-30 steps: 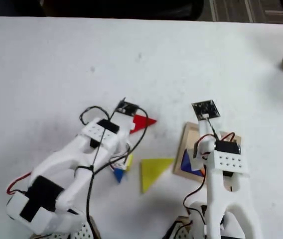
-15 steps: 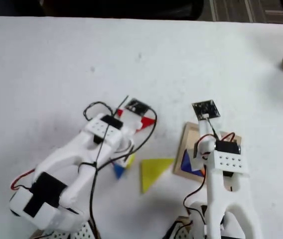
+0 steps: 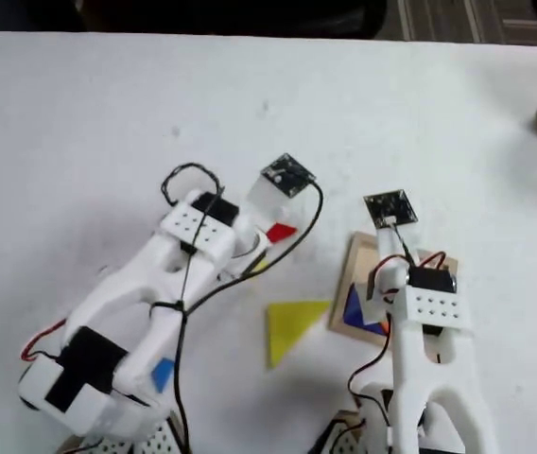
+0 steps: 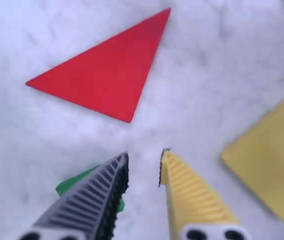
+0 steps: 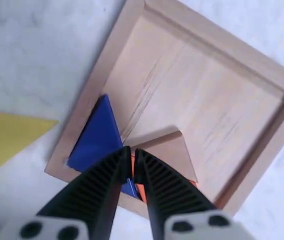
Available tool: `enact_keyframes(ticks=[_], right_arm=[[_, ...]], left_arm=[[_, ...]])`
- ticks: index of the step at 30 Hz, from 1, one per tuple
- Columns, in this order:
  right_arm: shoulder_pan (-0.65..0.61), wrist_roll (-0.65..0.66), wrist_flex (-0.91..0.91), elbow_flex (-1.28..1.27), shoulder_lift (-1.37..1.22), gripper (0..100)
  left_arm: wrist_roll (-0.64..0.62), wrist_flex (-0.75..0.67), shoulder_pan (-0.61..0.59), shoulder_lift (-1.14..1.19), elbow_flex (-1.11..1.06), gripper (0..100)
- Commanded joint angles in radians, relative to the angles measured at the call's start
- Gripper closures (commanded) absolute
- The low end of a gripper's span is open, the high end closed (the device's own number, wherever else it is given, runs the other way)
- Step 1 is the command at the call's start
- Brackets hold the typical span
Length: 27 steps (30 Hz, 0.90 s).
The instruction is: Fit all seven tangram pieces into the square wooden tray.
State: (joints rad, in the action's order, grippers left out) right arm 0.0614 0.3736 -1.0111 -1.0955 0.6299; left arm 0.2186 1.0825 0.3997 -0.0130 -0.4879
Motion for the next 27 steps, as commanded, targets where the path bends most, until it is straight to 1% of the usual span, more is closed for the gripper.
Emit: enact_keyframes(ticks=[1,3,4,6,7,11,15,16,19,21,22,25,27], right_arm=[[0.005,0.003,0.012,0.005,0.027,98.1],[0.005,0.003,0.012,0.005,0.025,98.1],[0.005,0.003,0.012,0.005,0.025,98.1],[0.005,0.003,0.012,0.005,0.025,98.1],[0.005,0.003,0.012,0.005,0.025,98.1],[0.005,0.003,0.012,0.005,0.025,98.1],[0.002,0.003,0.013,0.005,0.025,98.1],[0.002,0.003,0.015,0.005,0.024,98.1],[-0.019,0.015,0.008,0.005,0.025,98.1],[-0.101,0.057,-0.01,0.008,0.035,98.1],[-0.16,0.066,-0.025,0.017,0.038,98.1],[-0.331,0.028,-0.082,0.08,0.076,98.1],[-0.438,-0.014,-0.108,0.12,0.117,98.1]], left_arm=[[-0.072,0.038,-0.044,-0.028,0.064,83],[-0.15,0.11,-0.113,-0.065,0.069,77],[-0.166,0.149,-0.151,-0.097,0.066,73],[-0.146,0.216,-0.229,-0.183,0.044,68],[-0.117,0.239,-0.268,-0.236,0.021,67],[0.058,0.301,-0.392,-0.486,-0.132,68],[0.256,0.388,-0.456,-0.69,-0.307,74],[0.282,0.404,-0.461,-0.717,-0.339,75],[0.285,0.39,-0.518,-0.753,-0.39,77],[0.272,0.342,-0.611,-0.759,-0.39,77],[0.241,0.31,-0.673,-0.76,-0.387,77],[0.17,0.25,-0.886,-0.754,-0.328,77],[0.17,0.235,-1.052,-0.754,-0.282,77]])
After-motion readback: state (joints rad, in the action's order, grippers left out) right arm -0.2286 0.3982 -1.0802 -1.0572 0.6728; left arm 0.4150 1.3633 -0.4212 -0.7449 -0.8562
